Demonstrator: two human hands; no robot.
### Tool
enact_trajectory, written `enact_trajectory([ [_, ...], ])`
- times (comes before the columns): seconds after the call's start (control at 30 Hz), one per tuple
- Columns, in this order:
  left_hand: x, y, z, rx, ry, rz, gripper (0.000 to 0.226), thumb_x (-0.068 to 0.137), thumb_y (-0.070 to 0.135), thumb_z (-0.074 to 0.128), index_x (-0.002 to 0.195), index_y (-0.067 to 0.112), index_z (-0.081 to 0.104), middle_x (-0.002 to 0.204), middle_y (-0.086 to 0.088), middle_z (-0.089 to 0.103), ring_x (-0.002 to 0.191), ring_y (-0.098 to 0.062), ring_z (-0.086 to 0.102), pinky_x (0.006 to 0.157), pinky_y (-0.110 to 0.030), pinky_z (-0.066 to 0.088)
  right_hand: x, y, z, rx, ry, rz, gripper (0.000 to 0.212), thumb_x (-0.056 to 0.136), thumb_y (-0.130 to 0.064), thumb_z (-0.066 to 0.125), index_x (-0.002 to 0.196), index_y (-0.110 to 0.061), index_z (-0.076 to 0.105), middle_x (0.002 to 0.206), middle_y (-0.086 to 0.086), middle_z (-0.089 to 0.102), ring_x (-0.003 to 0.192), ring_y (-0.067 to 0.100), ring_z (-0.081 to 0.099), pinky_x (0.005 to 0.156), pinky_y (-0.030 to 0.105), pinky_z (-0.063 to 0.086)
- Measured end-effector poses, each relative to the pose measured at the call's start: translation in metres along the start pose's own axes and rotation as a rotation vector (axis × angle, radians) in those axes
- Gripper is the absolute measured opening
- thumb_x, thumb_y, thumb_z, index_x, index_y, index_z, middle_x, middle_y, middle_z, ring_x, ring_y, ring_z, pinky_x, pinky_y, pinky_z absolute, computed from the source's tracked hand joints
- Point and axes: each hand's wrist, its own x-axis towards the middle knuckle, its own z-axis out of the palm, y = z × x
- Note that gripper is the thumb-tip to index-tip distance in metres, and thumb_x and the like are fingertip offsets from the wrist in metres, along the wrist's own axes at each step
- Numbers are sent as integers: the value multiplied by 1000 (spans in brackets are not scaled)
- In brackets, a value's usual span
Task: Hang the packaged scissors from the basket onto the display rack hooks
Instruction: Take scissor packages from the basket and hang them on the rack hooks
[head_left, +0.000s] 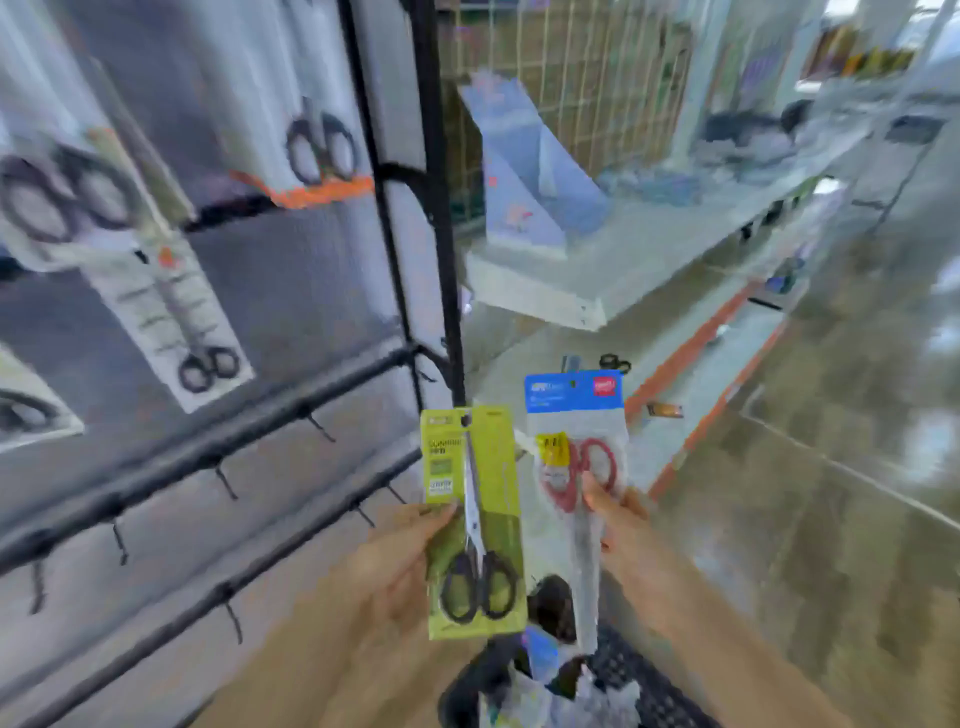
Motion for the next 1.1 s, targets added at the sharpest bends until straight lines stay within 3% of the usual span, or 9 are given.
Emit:
enact_trajectory([
  [0.1, -73, 55, -45, -35, 93, 140, 25, 88, 16, 54, 100, -4, 65, 85, -14, 73, 69, -20, 70, 64, -27, 56, -33, -52, 80, -4, -142, -51, 17, 86, -23, 61, 94, -11, 68, 77, -3, 73, 71, 9, 68, 63, 17, 48],
  [0.2, -130, 71, -101, -86, 270, 211, 30, 90, 22, 59, 107, -2, 62, 95, -15, 70, 83, -28, 65, 80, -38, 51, -63, -61, 152, 34, -263, -27, 16, 92, -8, 53, 88, -12, 68, 75, -3, 73, 73, 10, 69, 63, 17, 50],
  [0.27, -159, 57, -136, -108, 381, 213, 36, 90, 25, 62, 111, -4, 60, 102, -21, 68, 88, -32, 63, 81, -42, 49, -88, -46, 190, -12, -337, -36, 12, 83, -25, 66, 89, -18, 73, 93, 1, 74, 93, 19, 66, 86, 31, 50],
  [0.37, -198, 31, -171, -185, 463, 213, 26, 96, 14, 50, 110, -5, 60, 93, -17, 69, 77, -28, 64, 66, -32, 53, -115, -17, 231, -68, -382, -4, 50, 51, -56, 82, 88, -23, 75, 92, -1, 73, 95, 21, 65, 93, 40, 45],
  [0.47, -236, 21, -200, -210, 493, 242, 22, 97, 13, 47, 107, -1, 61, 81, -11, 71, 66, -21, 66, 55, -26, 53, -141, -9, 270, -132, -429, 43, 28, 78, -36, 70, 99, -17, 69, 87, -1, 73, 93, 22, 65, 90, 39, 47],
  [0.57, -266, 25, -231, -204, 529, 282, 27, 97, 24, 51, 109, 3, 63, 91, -12, 72, 76, -26, 65, 64, -31, 50, -150, -7, 304, -162, -428, 18, 19, 85, -39, 65, 97, -24, 68, 98, 1, 73, 102, 22, 64, 98, 43, 46],
  [0.87, -329, 16, -294, -237, 613, 392, 19, 97, 23, 49, 106, 12, 62, 84, -4, 70, 70, -19, 63, 57, -30, 47, -189, 41, 347, -198, -424, -11, 22, 82, -35, 71, 97, -20, 69, 99, 5, 72, 103, 25, 64, 96, 45, 47],
  [1.0, -337, 4, -318, -269, 643, 386, 21, 96, 23, 51, 109, 11, 63, 86, -4, 71, 73, -20, 64, 62, -32, 47, -199, 49, 351, -214, -455, -11, 19, 87, -27, 66, 104, -18, 66, 103, 4, 71, 100, 18, 65, 84, 34, 50],
  [1.1, -332, 2, -321, -269, 647, 400, 16, 96, 23, 51, 102, 14, 63, 83, -1, 72, 68, -15, 65, 60, -29, 47, -197, 45, 354, -261, -472, -28, 17, 87, -29, 67, 100, -19, 67, 100, 3, 72, 102, 20, 65, 92, 39, 50],
])
